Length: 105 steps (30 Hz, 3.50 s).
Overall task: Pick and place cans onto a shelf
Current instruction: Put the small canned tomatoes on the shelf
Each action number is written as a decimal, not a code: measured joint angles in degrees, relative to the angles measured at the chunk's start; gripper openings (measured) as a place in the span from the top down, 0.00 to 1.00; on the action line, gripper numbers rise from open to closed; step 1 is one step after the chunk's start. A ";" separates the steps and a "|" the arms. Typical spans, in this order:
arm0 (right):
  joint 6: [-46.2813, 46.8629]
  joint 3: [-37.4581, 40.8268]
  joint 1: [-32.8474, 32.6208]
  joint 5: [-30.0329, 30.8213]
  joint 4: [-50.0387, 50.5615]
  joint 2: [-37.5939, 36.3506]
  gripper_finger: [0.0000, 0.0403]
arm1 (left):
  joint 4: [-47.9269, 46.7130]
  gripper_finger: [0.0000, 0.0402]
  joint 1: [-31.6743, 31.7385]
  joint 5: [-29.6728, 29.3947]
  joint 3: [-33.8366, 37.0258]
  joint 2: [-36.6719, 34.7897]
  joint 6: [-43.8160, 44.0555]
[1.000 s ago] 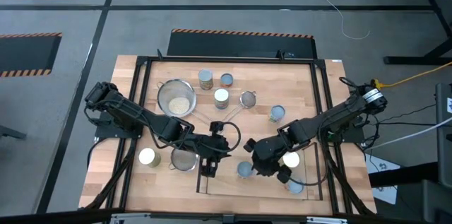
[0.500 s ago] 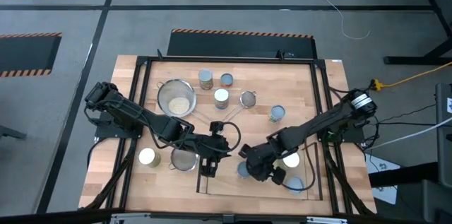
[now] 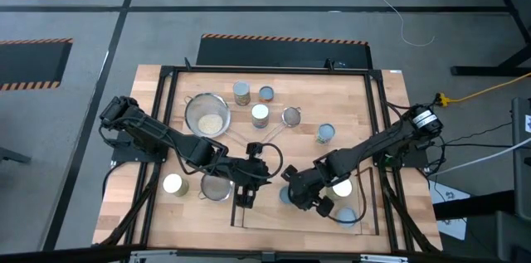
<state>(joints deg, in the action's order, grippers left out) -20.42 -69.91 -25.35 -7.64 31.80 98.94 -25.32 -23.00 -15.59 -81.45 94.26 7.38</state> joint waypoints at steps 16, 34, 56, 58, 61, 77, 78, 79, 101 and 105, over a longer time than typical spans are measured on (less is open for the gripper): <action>47.67 -0.04 0.00 0.67 0.04 -0.04 0.95 | 0.00 0.83 0.00 0.00 0.00 0.00 -0.02; 53.17 0.00 0.04 -0.07 -1.19 -0.04 0.87 | 0.00 0.83 0.00 0.00 0.00 0.00 -0.04; 50.21 0.02 0.09 -0.07 -1.25 -0.02 0.86 | 0.01 0.83 0.00 0.00 0.00 0.00 -0.04; 49.87 0.02 0.09 -0.05 -1.25 -0.02 0.86 | 0.00 0.83 -0.01 0.00 0.00 0.00 -0.05; 49.58 0.02 0.09 0.29 -1.25 -0.02 0.86 | 0.00 0.83 0.00 0.00 0.00 0.00 -0.04; 48.43 0.02 0.11 0.46 -1.27 0.01 0.86 | 0.09 0.83 0.00 0.00 0.00 0.00 -0.04; 48.43 0.02 0.12 0.46 -1.27 0.02 0.86 | 0.09 0.83 0.00 0.00 0.00 0.00 -0.04; 48.43 0.02 0.11 0.46 -1.28 0.02 0.86 | 0.09 0.83 0.00 0.00 0.00 0.00 -0.04; 48.43 0.09 0.10 0.65 -2.68 0.07 0.86 | 0.13 0.83 0.00 0.02 0.00 0.00 -0.04; 48.40 0.09 0.09 0.66 -2.74 0.07 0.84 | 0.13 0.83 0.00 0.01 0.00 0.00 -0.04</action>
<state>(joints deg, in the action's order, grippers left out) 27.98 -69.82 -25.26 -6.98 29.05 99.00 -25.19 -23.00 -15.59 -81.45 94.26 7.33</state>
